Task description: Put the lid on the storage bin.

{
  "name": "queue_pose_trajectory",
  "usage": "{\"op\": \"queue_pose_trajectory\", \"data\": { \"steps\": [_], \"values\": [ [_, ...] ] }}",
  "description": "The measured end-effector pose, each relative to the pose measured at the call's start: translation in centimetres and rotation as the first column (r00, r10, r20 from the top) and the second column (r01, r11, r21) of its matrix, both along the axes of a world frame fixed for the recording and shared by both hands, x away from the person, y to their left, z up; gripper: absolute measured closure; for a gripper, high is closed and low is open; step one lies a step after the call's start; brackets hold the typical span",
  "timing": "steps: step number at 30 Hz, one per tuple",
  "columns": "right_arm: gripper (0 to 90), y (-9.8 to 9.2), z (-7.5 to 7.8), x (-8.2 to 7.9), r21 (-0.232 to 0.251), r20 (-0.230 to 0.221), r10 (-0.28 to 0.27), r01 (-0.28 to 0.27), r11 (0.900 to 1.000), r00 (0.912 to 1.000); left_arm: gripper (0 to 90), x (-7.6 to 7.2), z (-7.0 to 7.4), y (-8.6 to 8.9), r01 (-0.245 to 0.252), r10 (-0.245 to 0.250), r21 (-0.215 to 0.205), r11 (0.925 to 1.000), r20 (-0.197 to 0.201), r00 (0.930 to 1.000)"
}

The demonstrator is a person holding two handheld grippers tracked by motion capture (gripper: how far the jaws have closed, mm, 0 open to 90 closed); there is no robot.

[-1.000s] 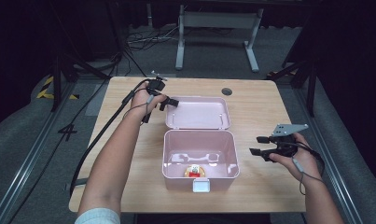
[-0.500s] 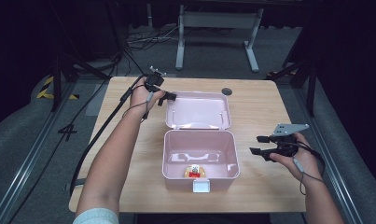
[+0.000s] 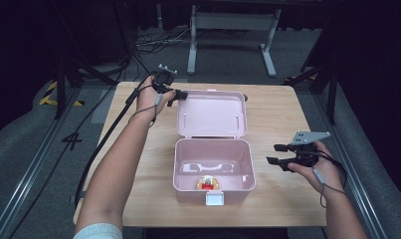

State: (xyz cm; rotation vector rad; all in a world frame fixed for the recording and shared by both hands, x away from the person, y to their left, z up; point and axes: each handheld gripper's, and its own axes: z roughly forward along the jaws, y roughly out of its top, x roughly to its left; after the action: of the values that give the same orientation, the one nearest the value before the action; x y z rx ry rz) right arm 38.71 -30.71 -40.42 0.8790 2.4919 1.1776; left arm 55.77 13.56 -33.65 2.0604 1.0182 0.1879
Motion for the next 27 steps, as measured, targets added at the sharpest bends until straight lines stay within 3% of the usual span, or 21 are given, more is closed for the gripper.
{"op": "queue_pose_trajectory", "data": {
  "steps": [17, 27],
  "values": [
    [40.5, 0.2, 0.4, 0.2, 0.013, 0.007, 0.007, -0.007, 1.000, 0.9999, 77.5, -2.0, 3.0, 0.2, 0.009, -0.008, -0.015, 0.9998, 0.095, 0.9954],
    [41.2, 0.7, 1.0, 0.6, 0.026, 0.020, 0.014, -0.015, 1.000, 0.9997, 77.2, -4.4, 5.3, 0.3, 0.032, -0.029, -0.018, 0.9993, 0.178, 0.9836]
  ]
}}
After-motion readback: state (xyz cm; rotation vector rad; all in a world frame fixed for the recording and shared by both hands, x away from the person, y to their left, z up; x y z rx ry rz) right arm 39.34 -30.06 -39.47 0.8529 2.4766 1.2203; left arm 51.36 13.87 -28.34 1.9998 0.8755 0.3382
